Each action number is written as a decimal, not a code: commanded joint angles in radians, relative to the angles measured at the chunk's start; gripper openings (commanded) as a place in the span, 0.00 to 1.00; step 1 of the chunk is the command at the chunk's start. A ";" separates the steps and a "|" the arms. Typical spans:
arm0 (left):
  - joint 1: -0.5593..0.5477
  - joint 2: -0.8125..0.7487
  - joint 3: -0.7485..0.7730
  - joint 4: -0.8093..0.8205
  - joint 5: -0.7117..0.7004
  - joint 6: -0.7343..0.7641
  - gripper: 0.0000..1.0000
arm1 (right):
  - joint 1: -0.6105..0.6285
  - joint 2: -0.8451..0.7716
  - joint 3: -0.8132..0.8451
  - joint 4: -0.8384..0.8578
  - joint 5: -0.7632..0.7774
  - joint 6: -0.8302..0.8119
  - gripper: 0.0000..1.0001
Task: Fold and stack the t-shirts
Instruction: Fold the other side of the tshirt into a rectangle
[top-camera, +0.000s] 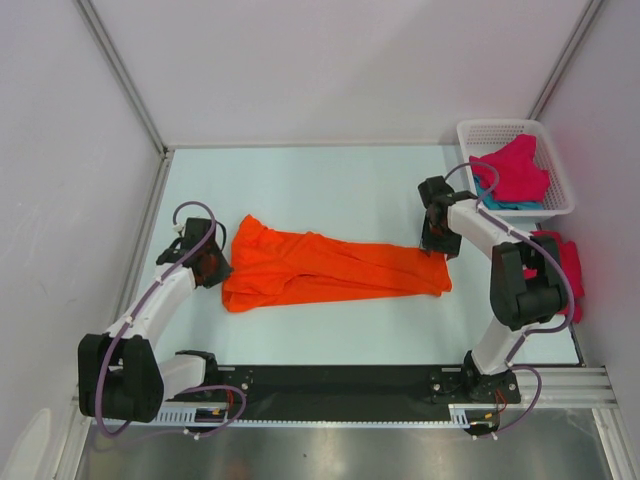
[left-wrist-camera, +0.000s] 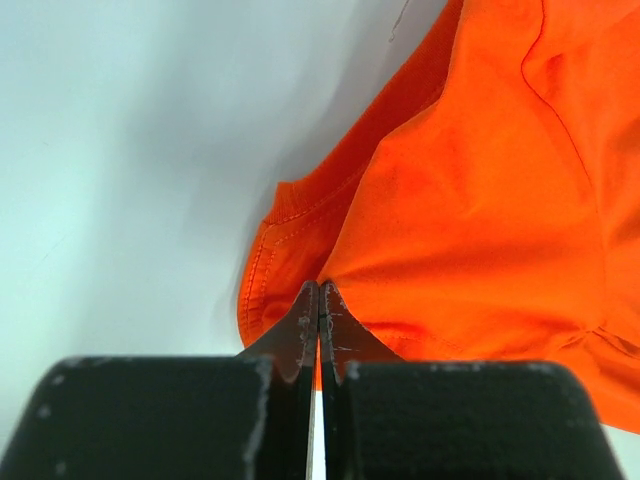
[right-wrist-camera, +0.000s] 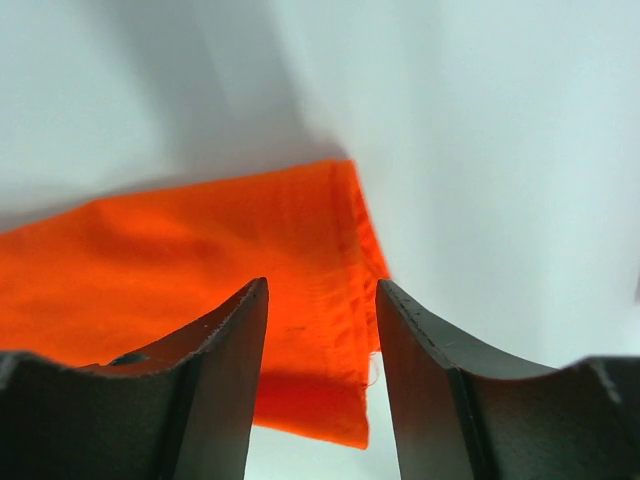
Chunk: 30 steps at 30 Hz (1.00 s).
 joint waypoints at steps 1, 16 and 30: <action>0.012 -0.002 0.017 0.009 0.013 0.022 0.00 | -0.040 -0.002 0.048 0.015 0.026 -0.030 0.54; 0.014 0.001 0.017 0.018 0.033 0.028 0.00 | -0.060 0.087 0.074 0.050 0.003 -0.030 0.54; 0.012 -0.003 0.016 0.021 0.037 0.032 0.00 | -0.061 0.099 0.077 0.073 -0.027 -0.043 0.00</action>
